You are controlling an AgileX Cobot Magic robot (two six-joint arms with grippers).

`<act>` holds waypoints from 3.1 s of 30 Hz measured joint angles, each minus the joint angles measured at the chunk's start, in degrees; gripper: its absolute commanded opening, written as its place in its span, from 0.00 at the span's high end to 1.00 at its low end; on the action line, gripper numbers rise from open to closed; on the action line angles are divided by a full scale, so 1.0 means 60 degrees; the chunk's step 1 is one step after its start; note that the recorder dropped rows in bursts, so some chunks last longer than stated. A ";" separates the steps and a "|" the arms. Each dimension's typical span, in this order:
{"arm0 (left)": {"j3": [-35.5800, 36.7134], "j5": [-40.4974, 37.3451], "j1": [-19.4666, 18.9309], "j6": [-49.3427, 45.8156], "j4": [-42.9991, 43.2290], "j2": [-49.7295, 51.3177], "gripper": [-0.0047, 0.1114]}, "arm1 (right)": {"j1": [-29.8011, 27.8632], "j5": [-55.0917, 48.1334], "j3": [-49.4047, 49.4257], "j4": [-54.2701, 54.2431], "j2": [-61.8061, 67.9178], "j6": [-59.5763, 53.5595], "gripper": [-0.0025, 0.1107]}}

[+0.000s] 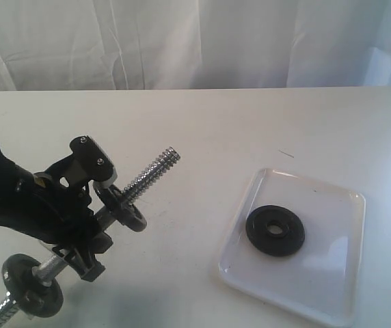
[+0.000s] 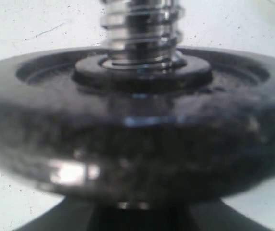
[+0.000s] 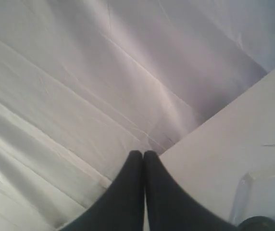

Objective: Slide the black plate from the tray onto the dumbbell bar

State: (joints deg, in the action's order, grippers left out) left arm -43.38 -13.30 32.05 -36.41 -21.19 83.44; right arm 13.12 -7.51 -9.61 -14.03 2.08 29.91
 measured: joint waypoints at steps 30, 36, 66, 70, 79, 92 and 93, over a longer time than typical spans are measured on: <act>0.0000 0.0135 0.0000 0.0000 -0.0040 0.0000 0.96 | 0.0275 -0.6497 -0.9604 -0.1148 1.3215 -0.9523 0.27; 0.0000 0.0155 0.0000 0.0000 -0.0040 0.0000 0.96 | 0.0413 -0.7513 -0.9604 -0.1308 1.4890 -0.9497 0.18; 0.0000 0.0122 0.0000 0.0000 -0.0059 0.0000 0.96 | 0.0668 -0.7691 -0.9626 -0.1171 1.6220 -0.9174 0.05; 0.0000 0.0122 0.0000 0.0000 -0.0059 0.0000 0.96 | 0.0668 -0.7509 -0.9626 -0.1211 1.6220 -0.9654 0.05; 0.0000 0.0122 0.0000 -0.0018 -0.0059 0.0000 0.96 | 0.0668 -0.7128 -0.9626 -0.1147 1.6569 -1.0023 0.05; 0.0000 0.0122 0.0000 -0.0018 -0.0059 0.0000 0.96 | 0.0668 -0.6864 -0.9626 -0.0425 1.7420 -1.0186 0.05; 0.0000 0.0122 0.0000 -0.0018 -0.0059 0.0000 0.96 | 0.0668 -0.6801 -0.9626 -0.0402 1.7461 -1.0186 0.05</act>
State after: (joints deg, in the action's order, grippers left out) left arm -43.38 -12.57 32.05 -36.52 -21.54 83.44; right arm 17.13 -48.31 -67.36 -16.44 106.85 -31.21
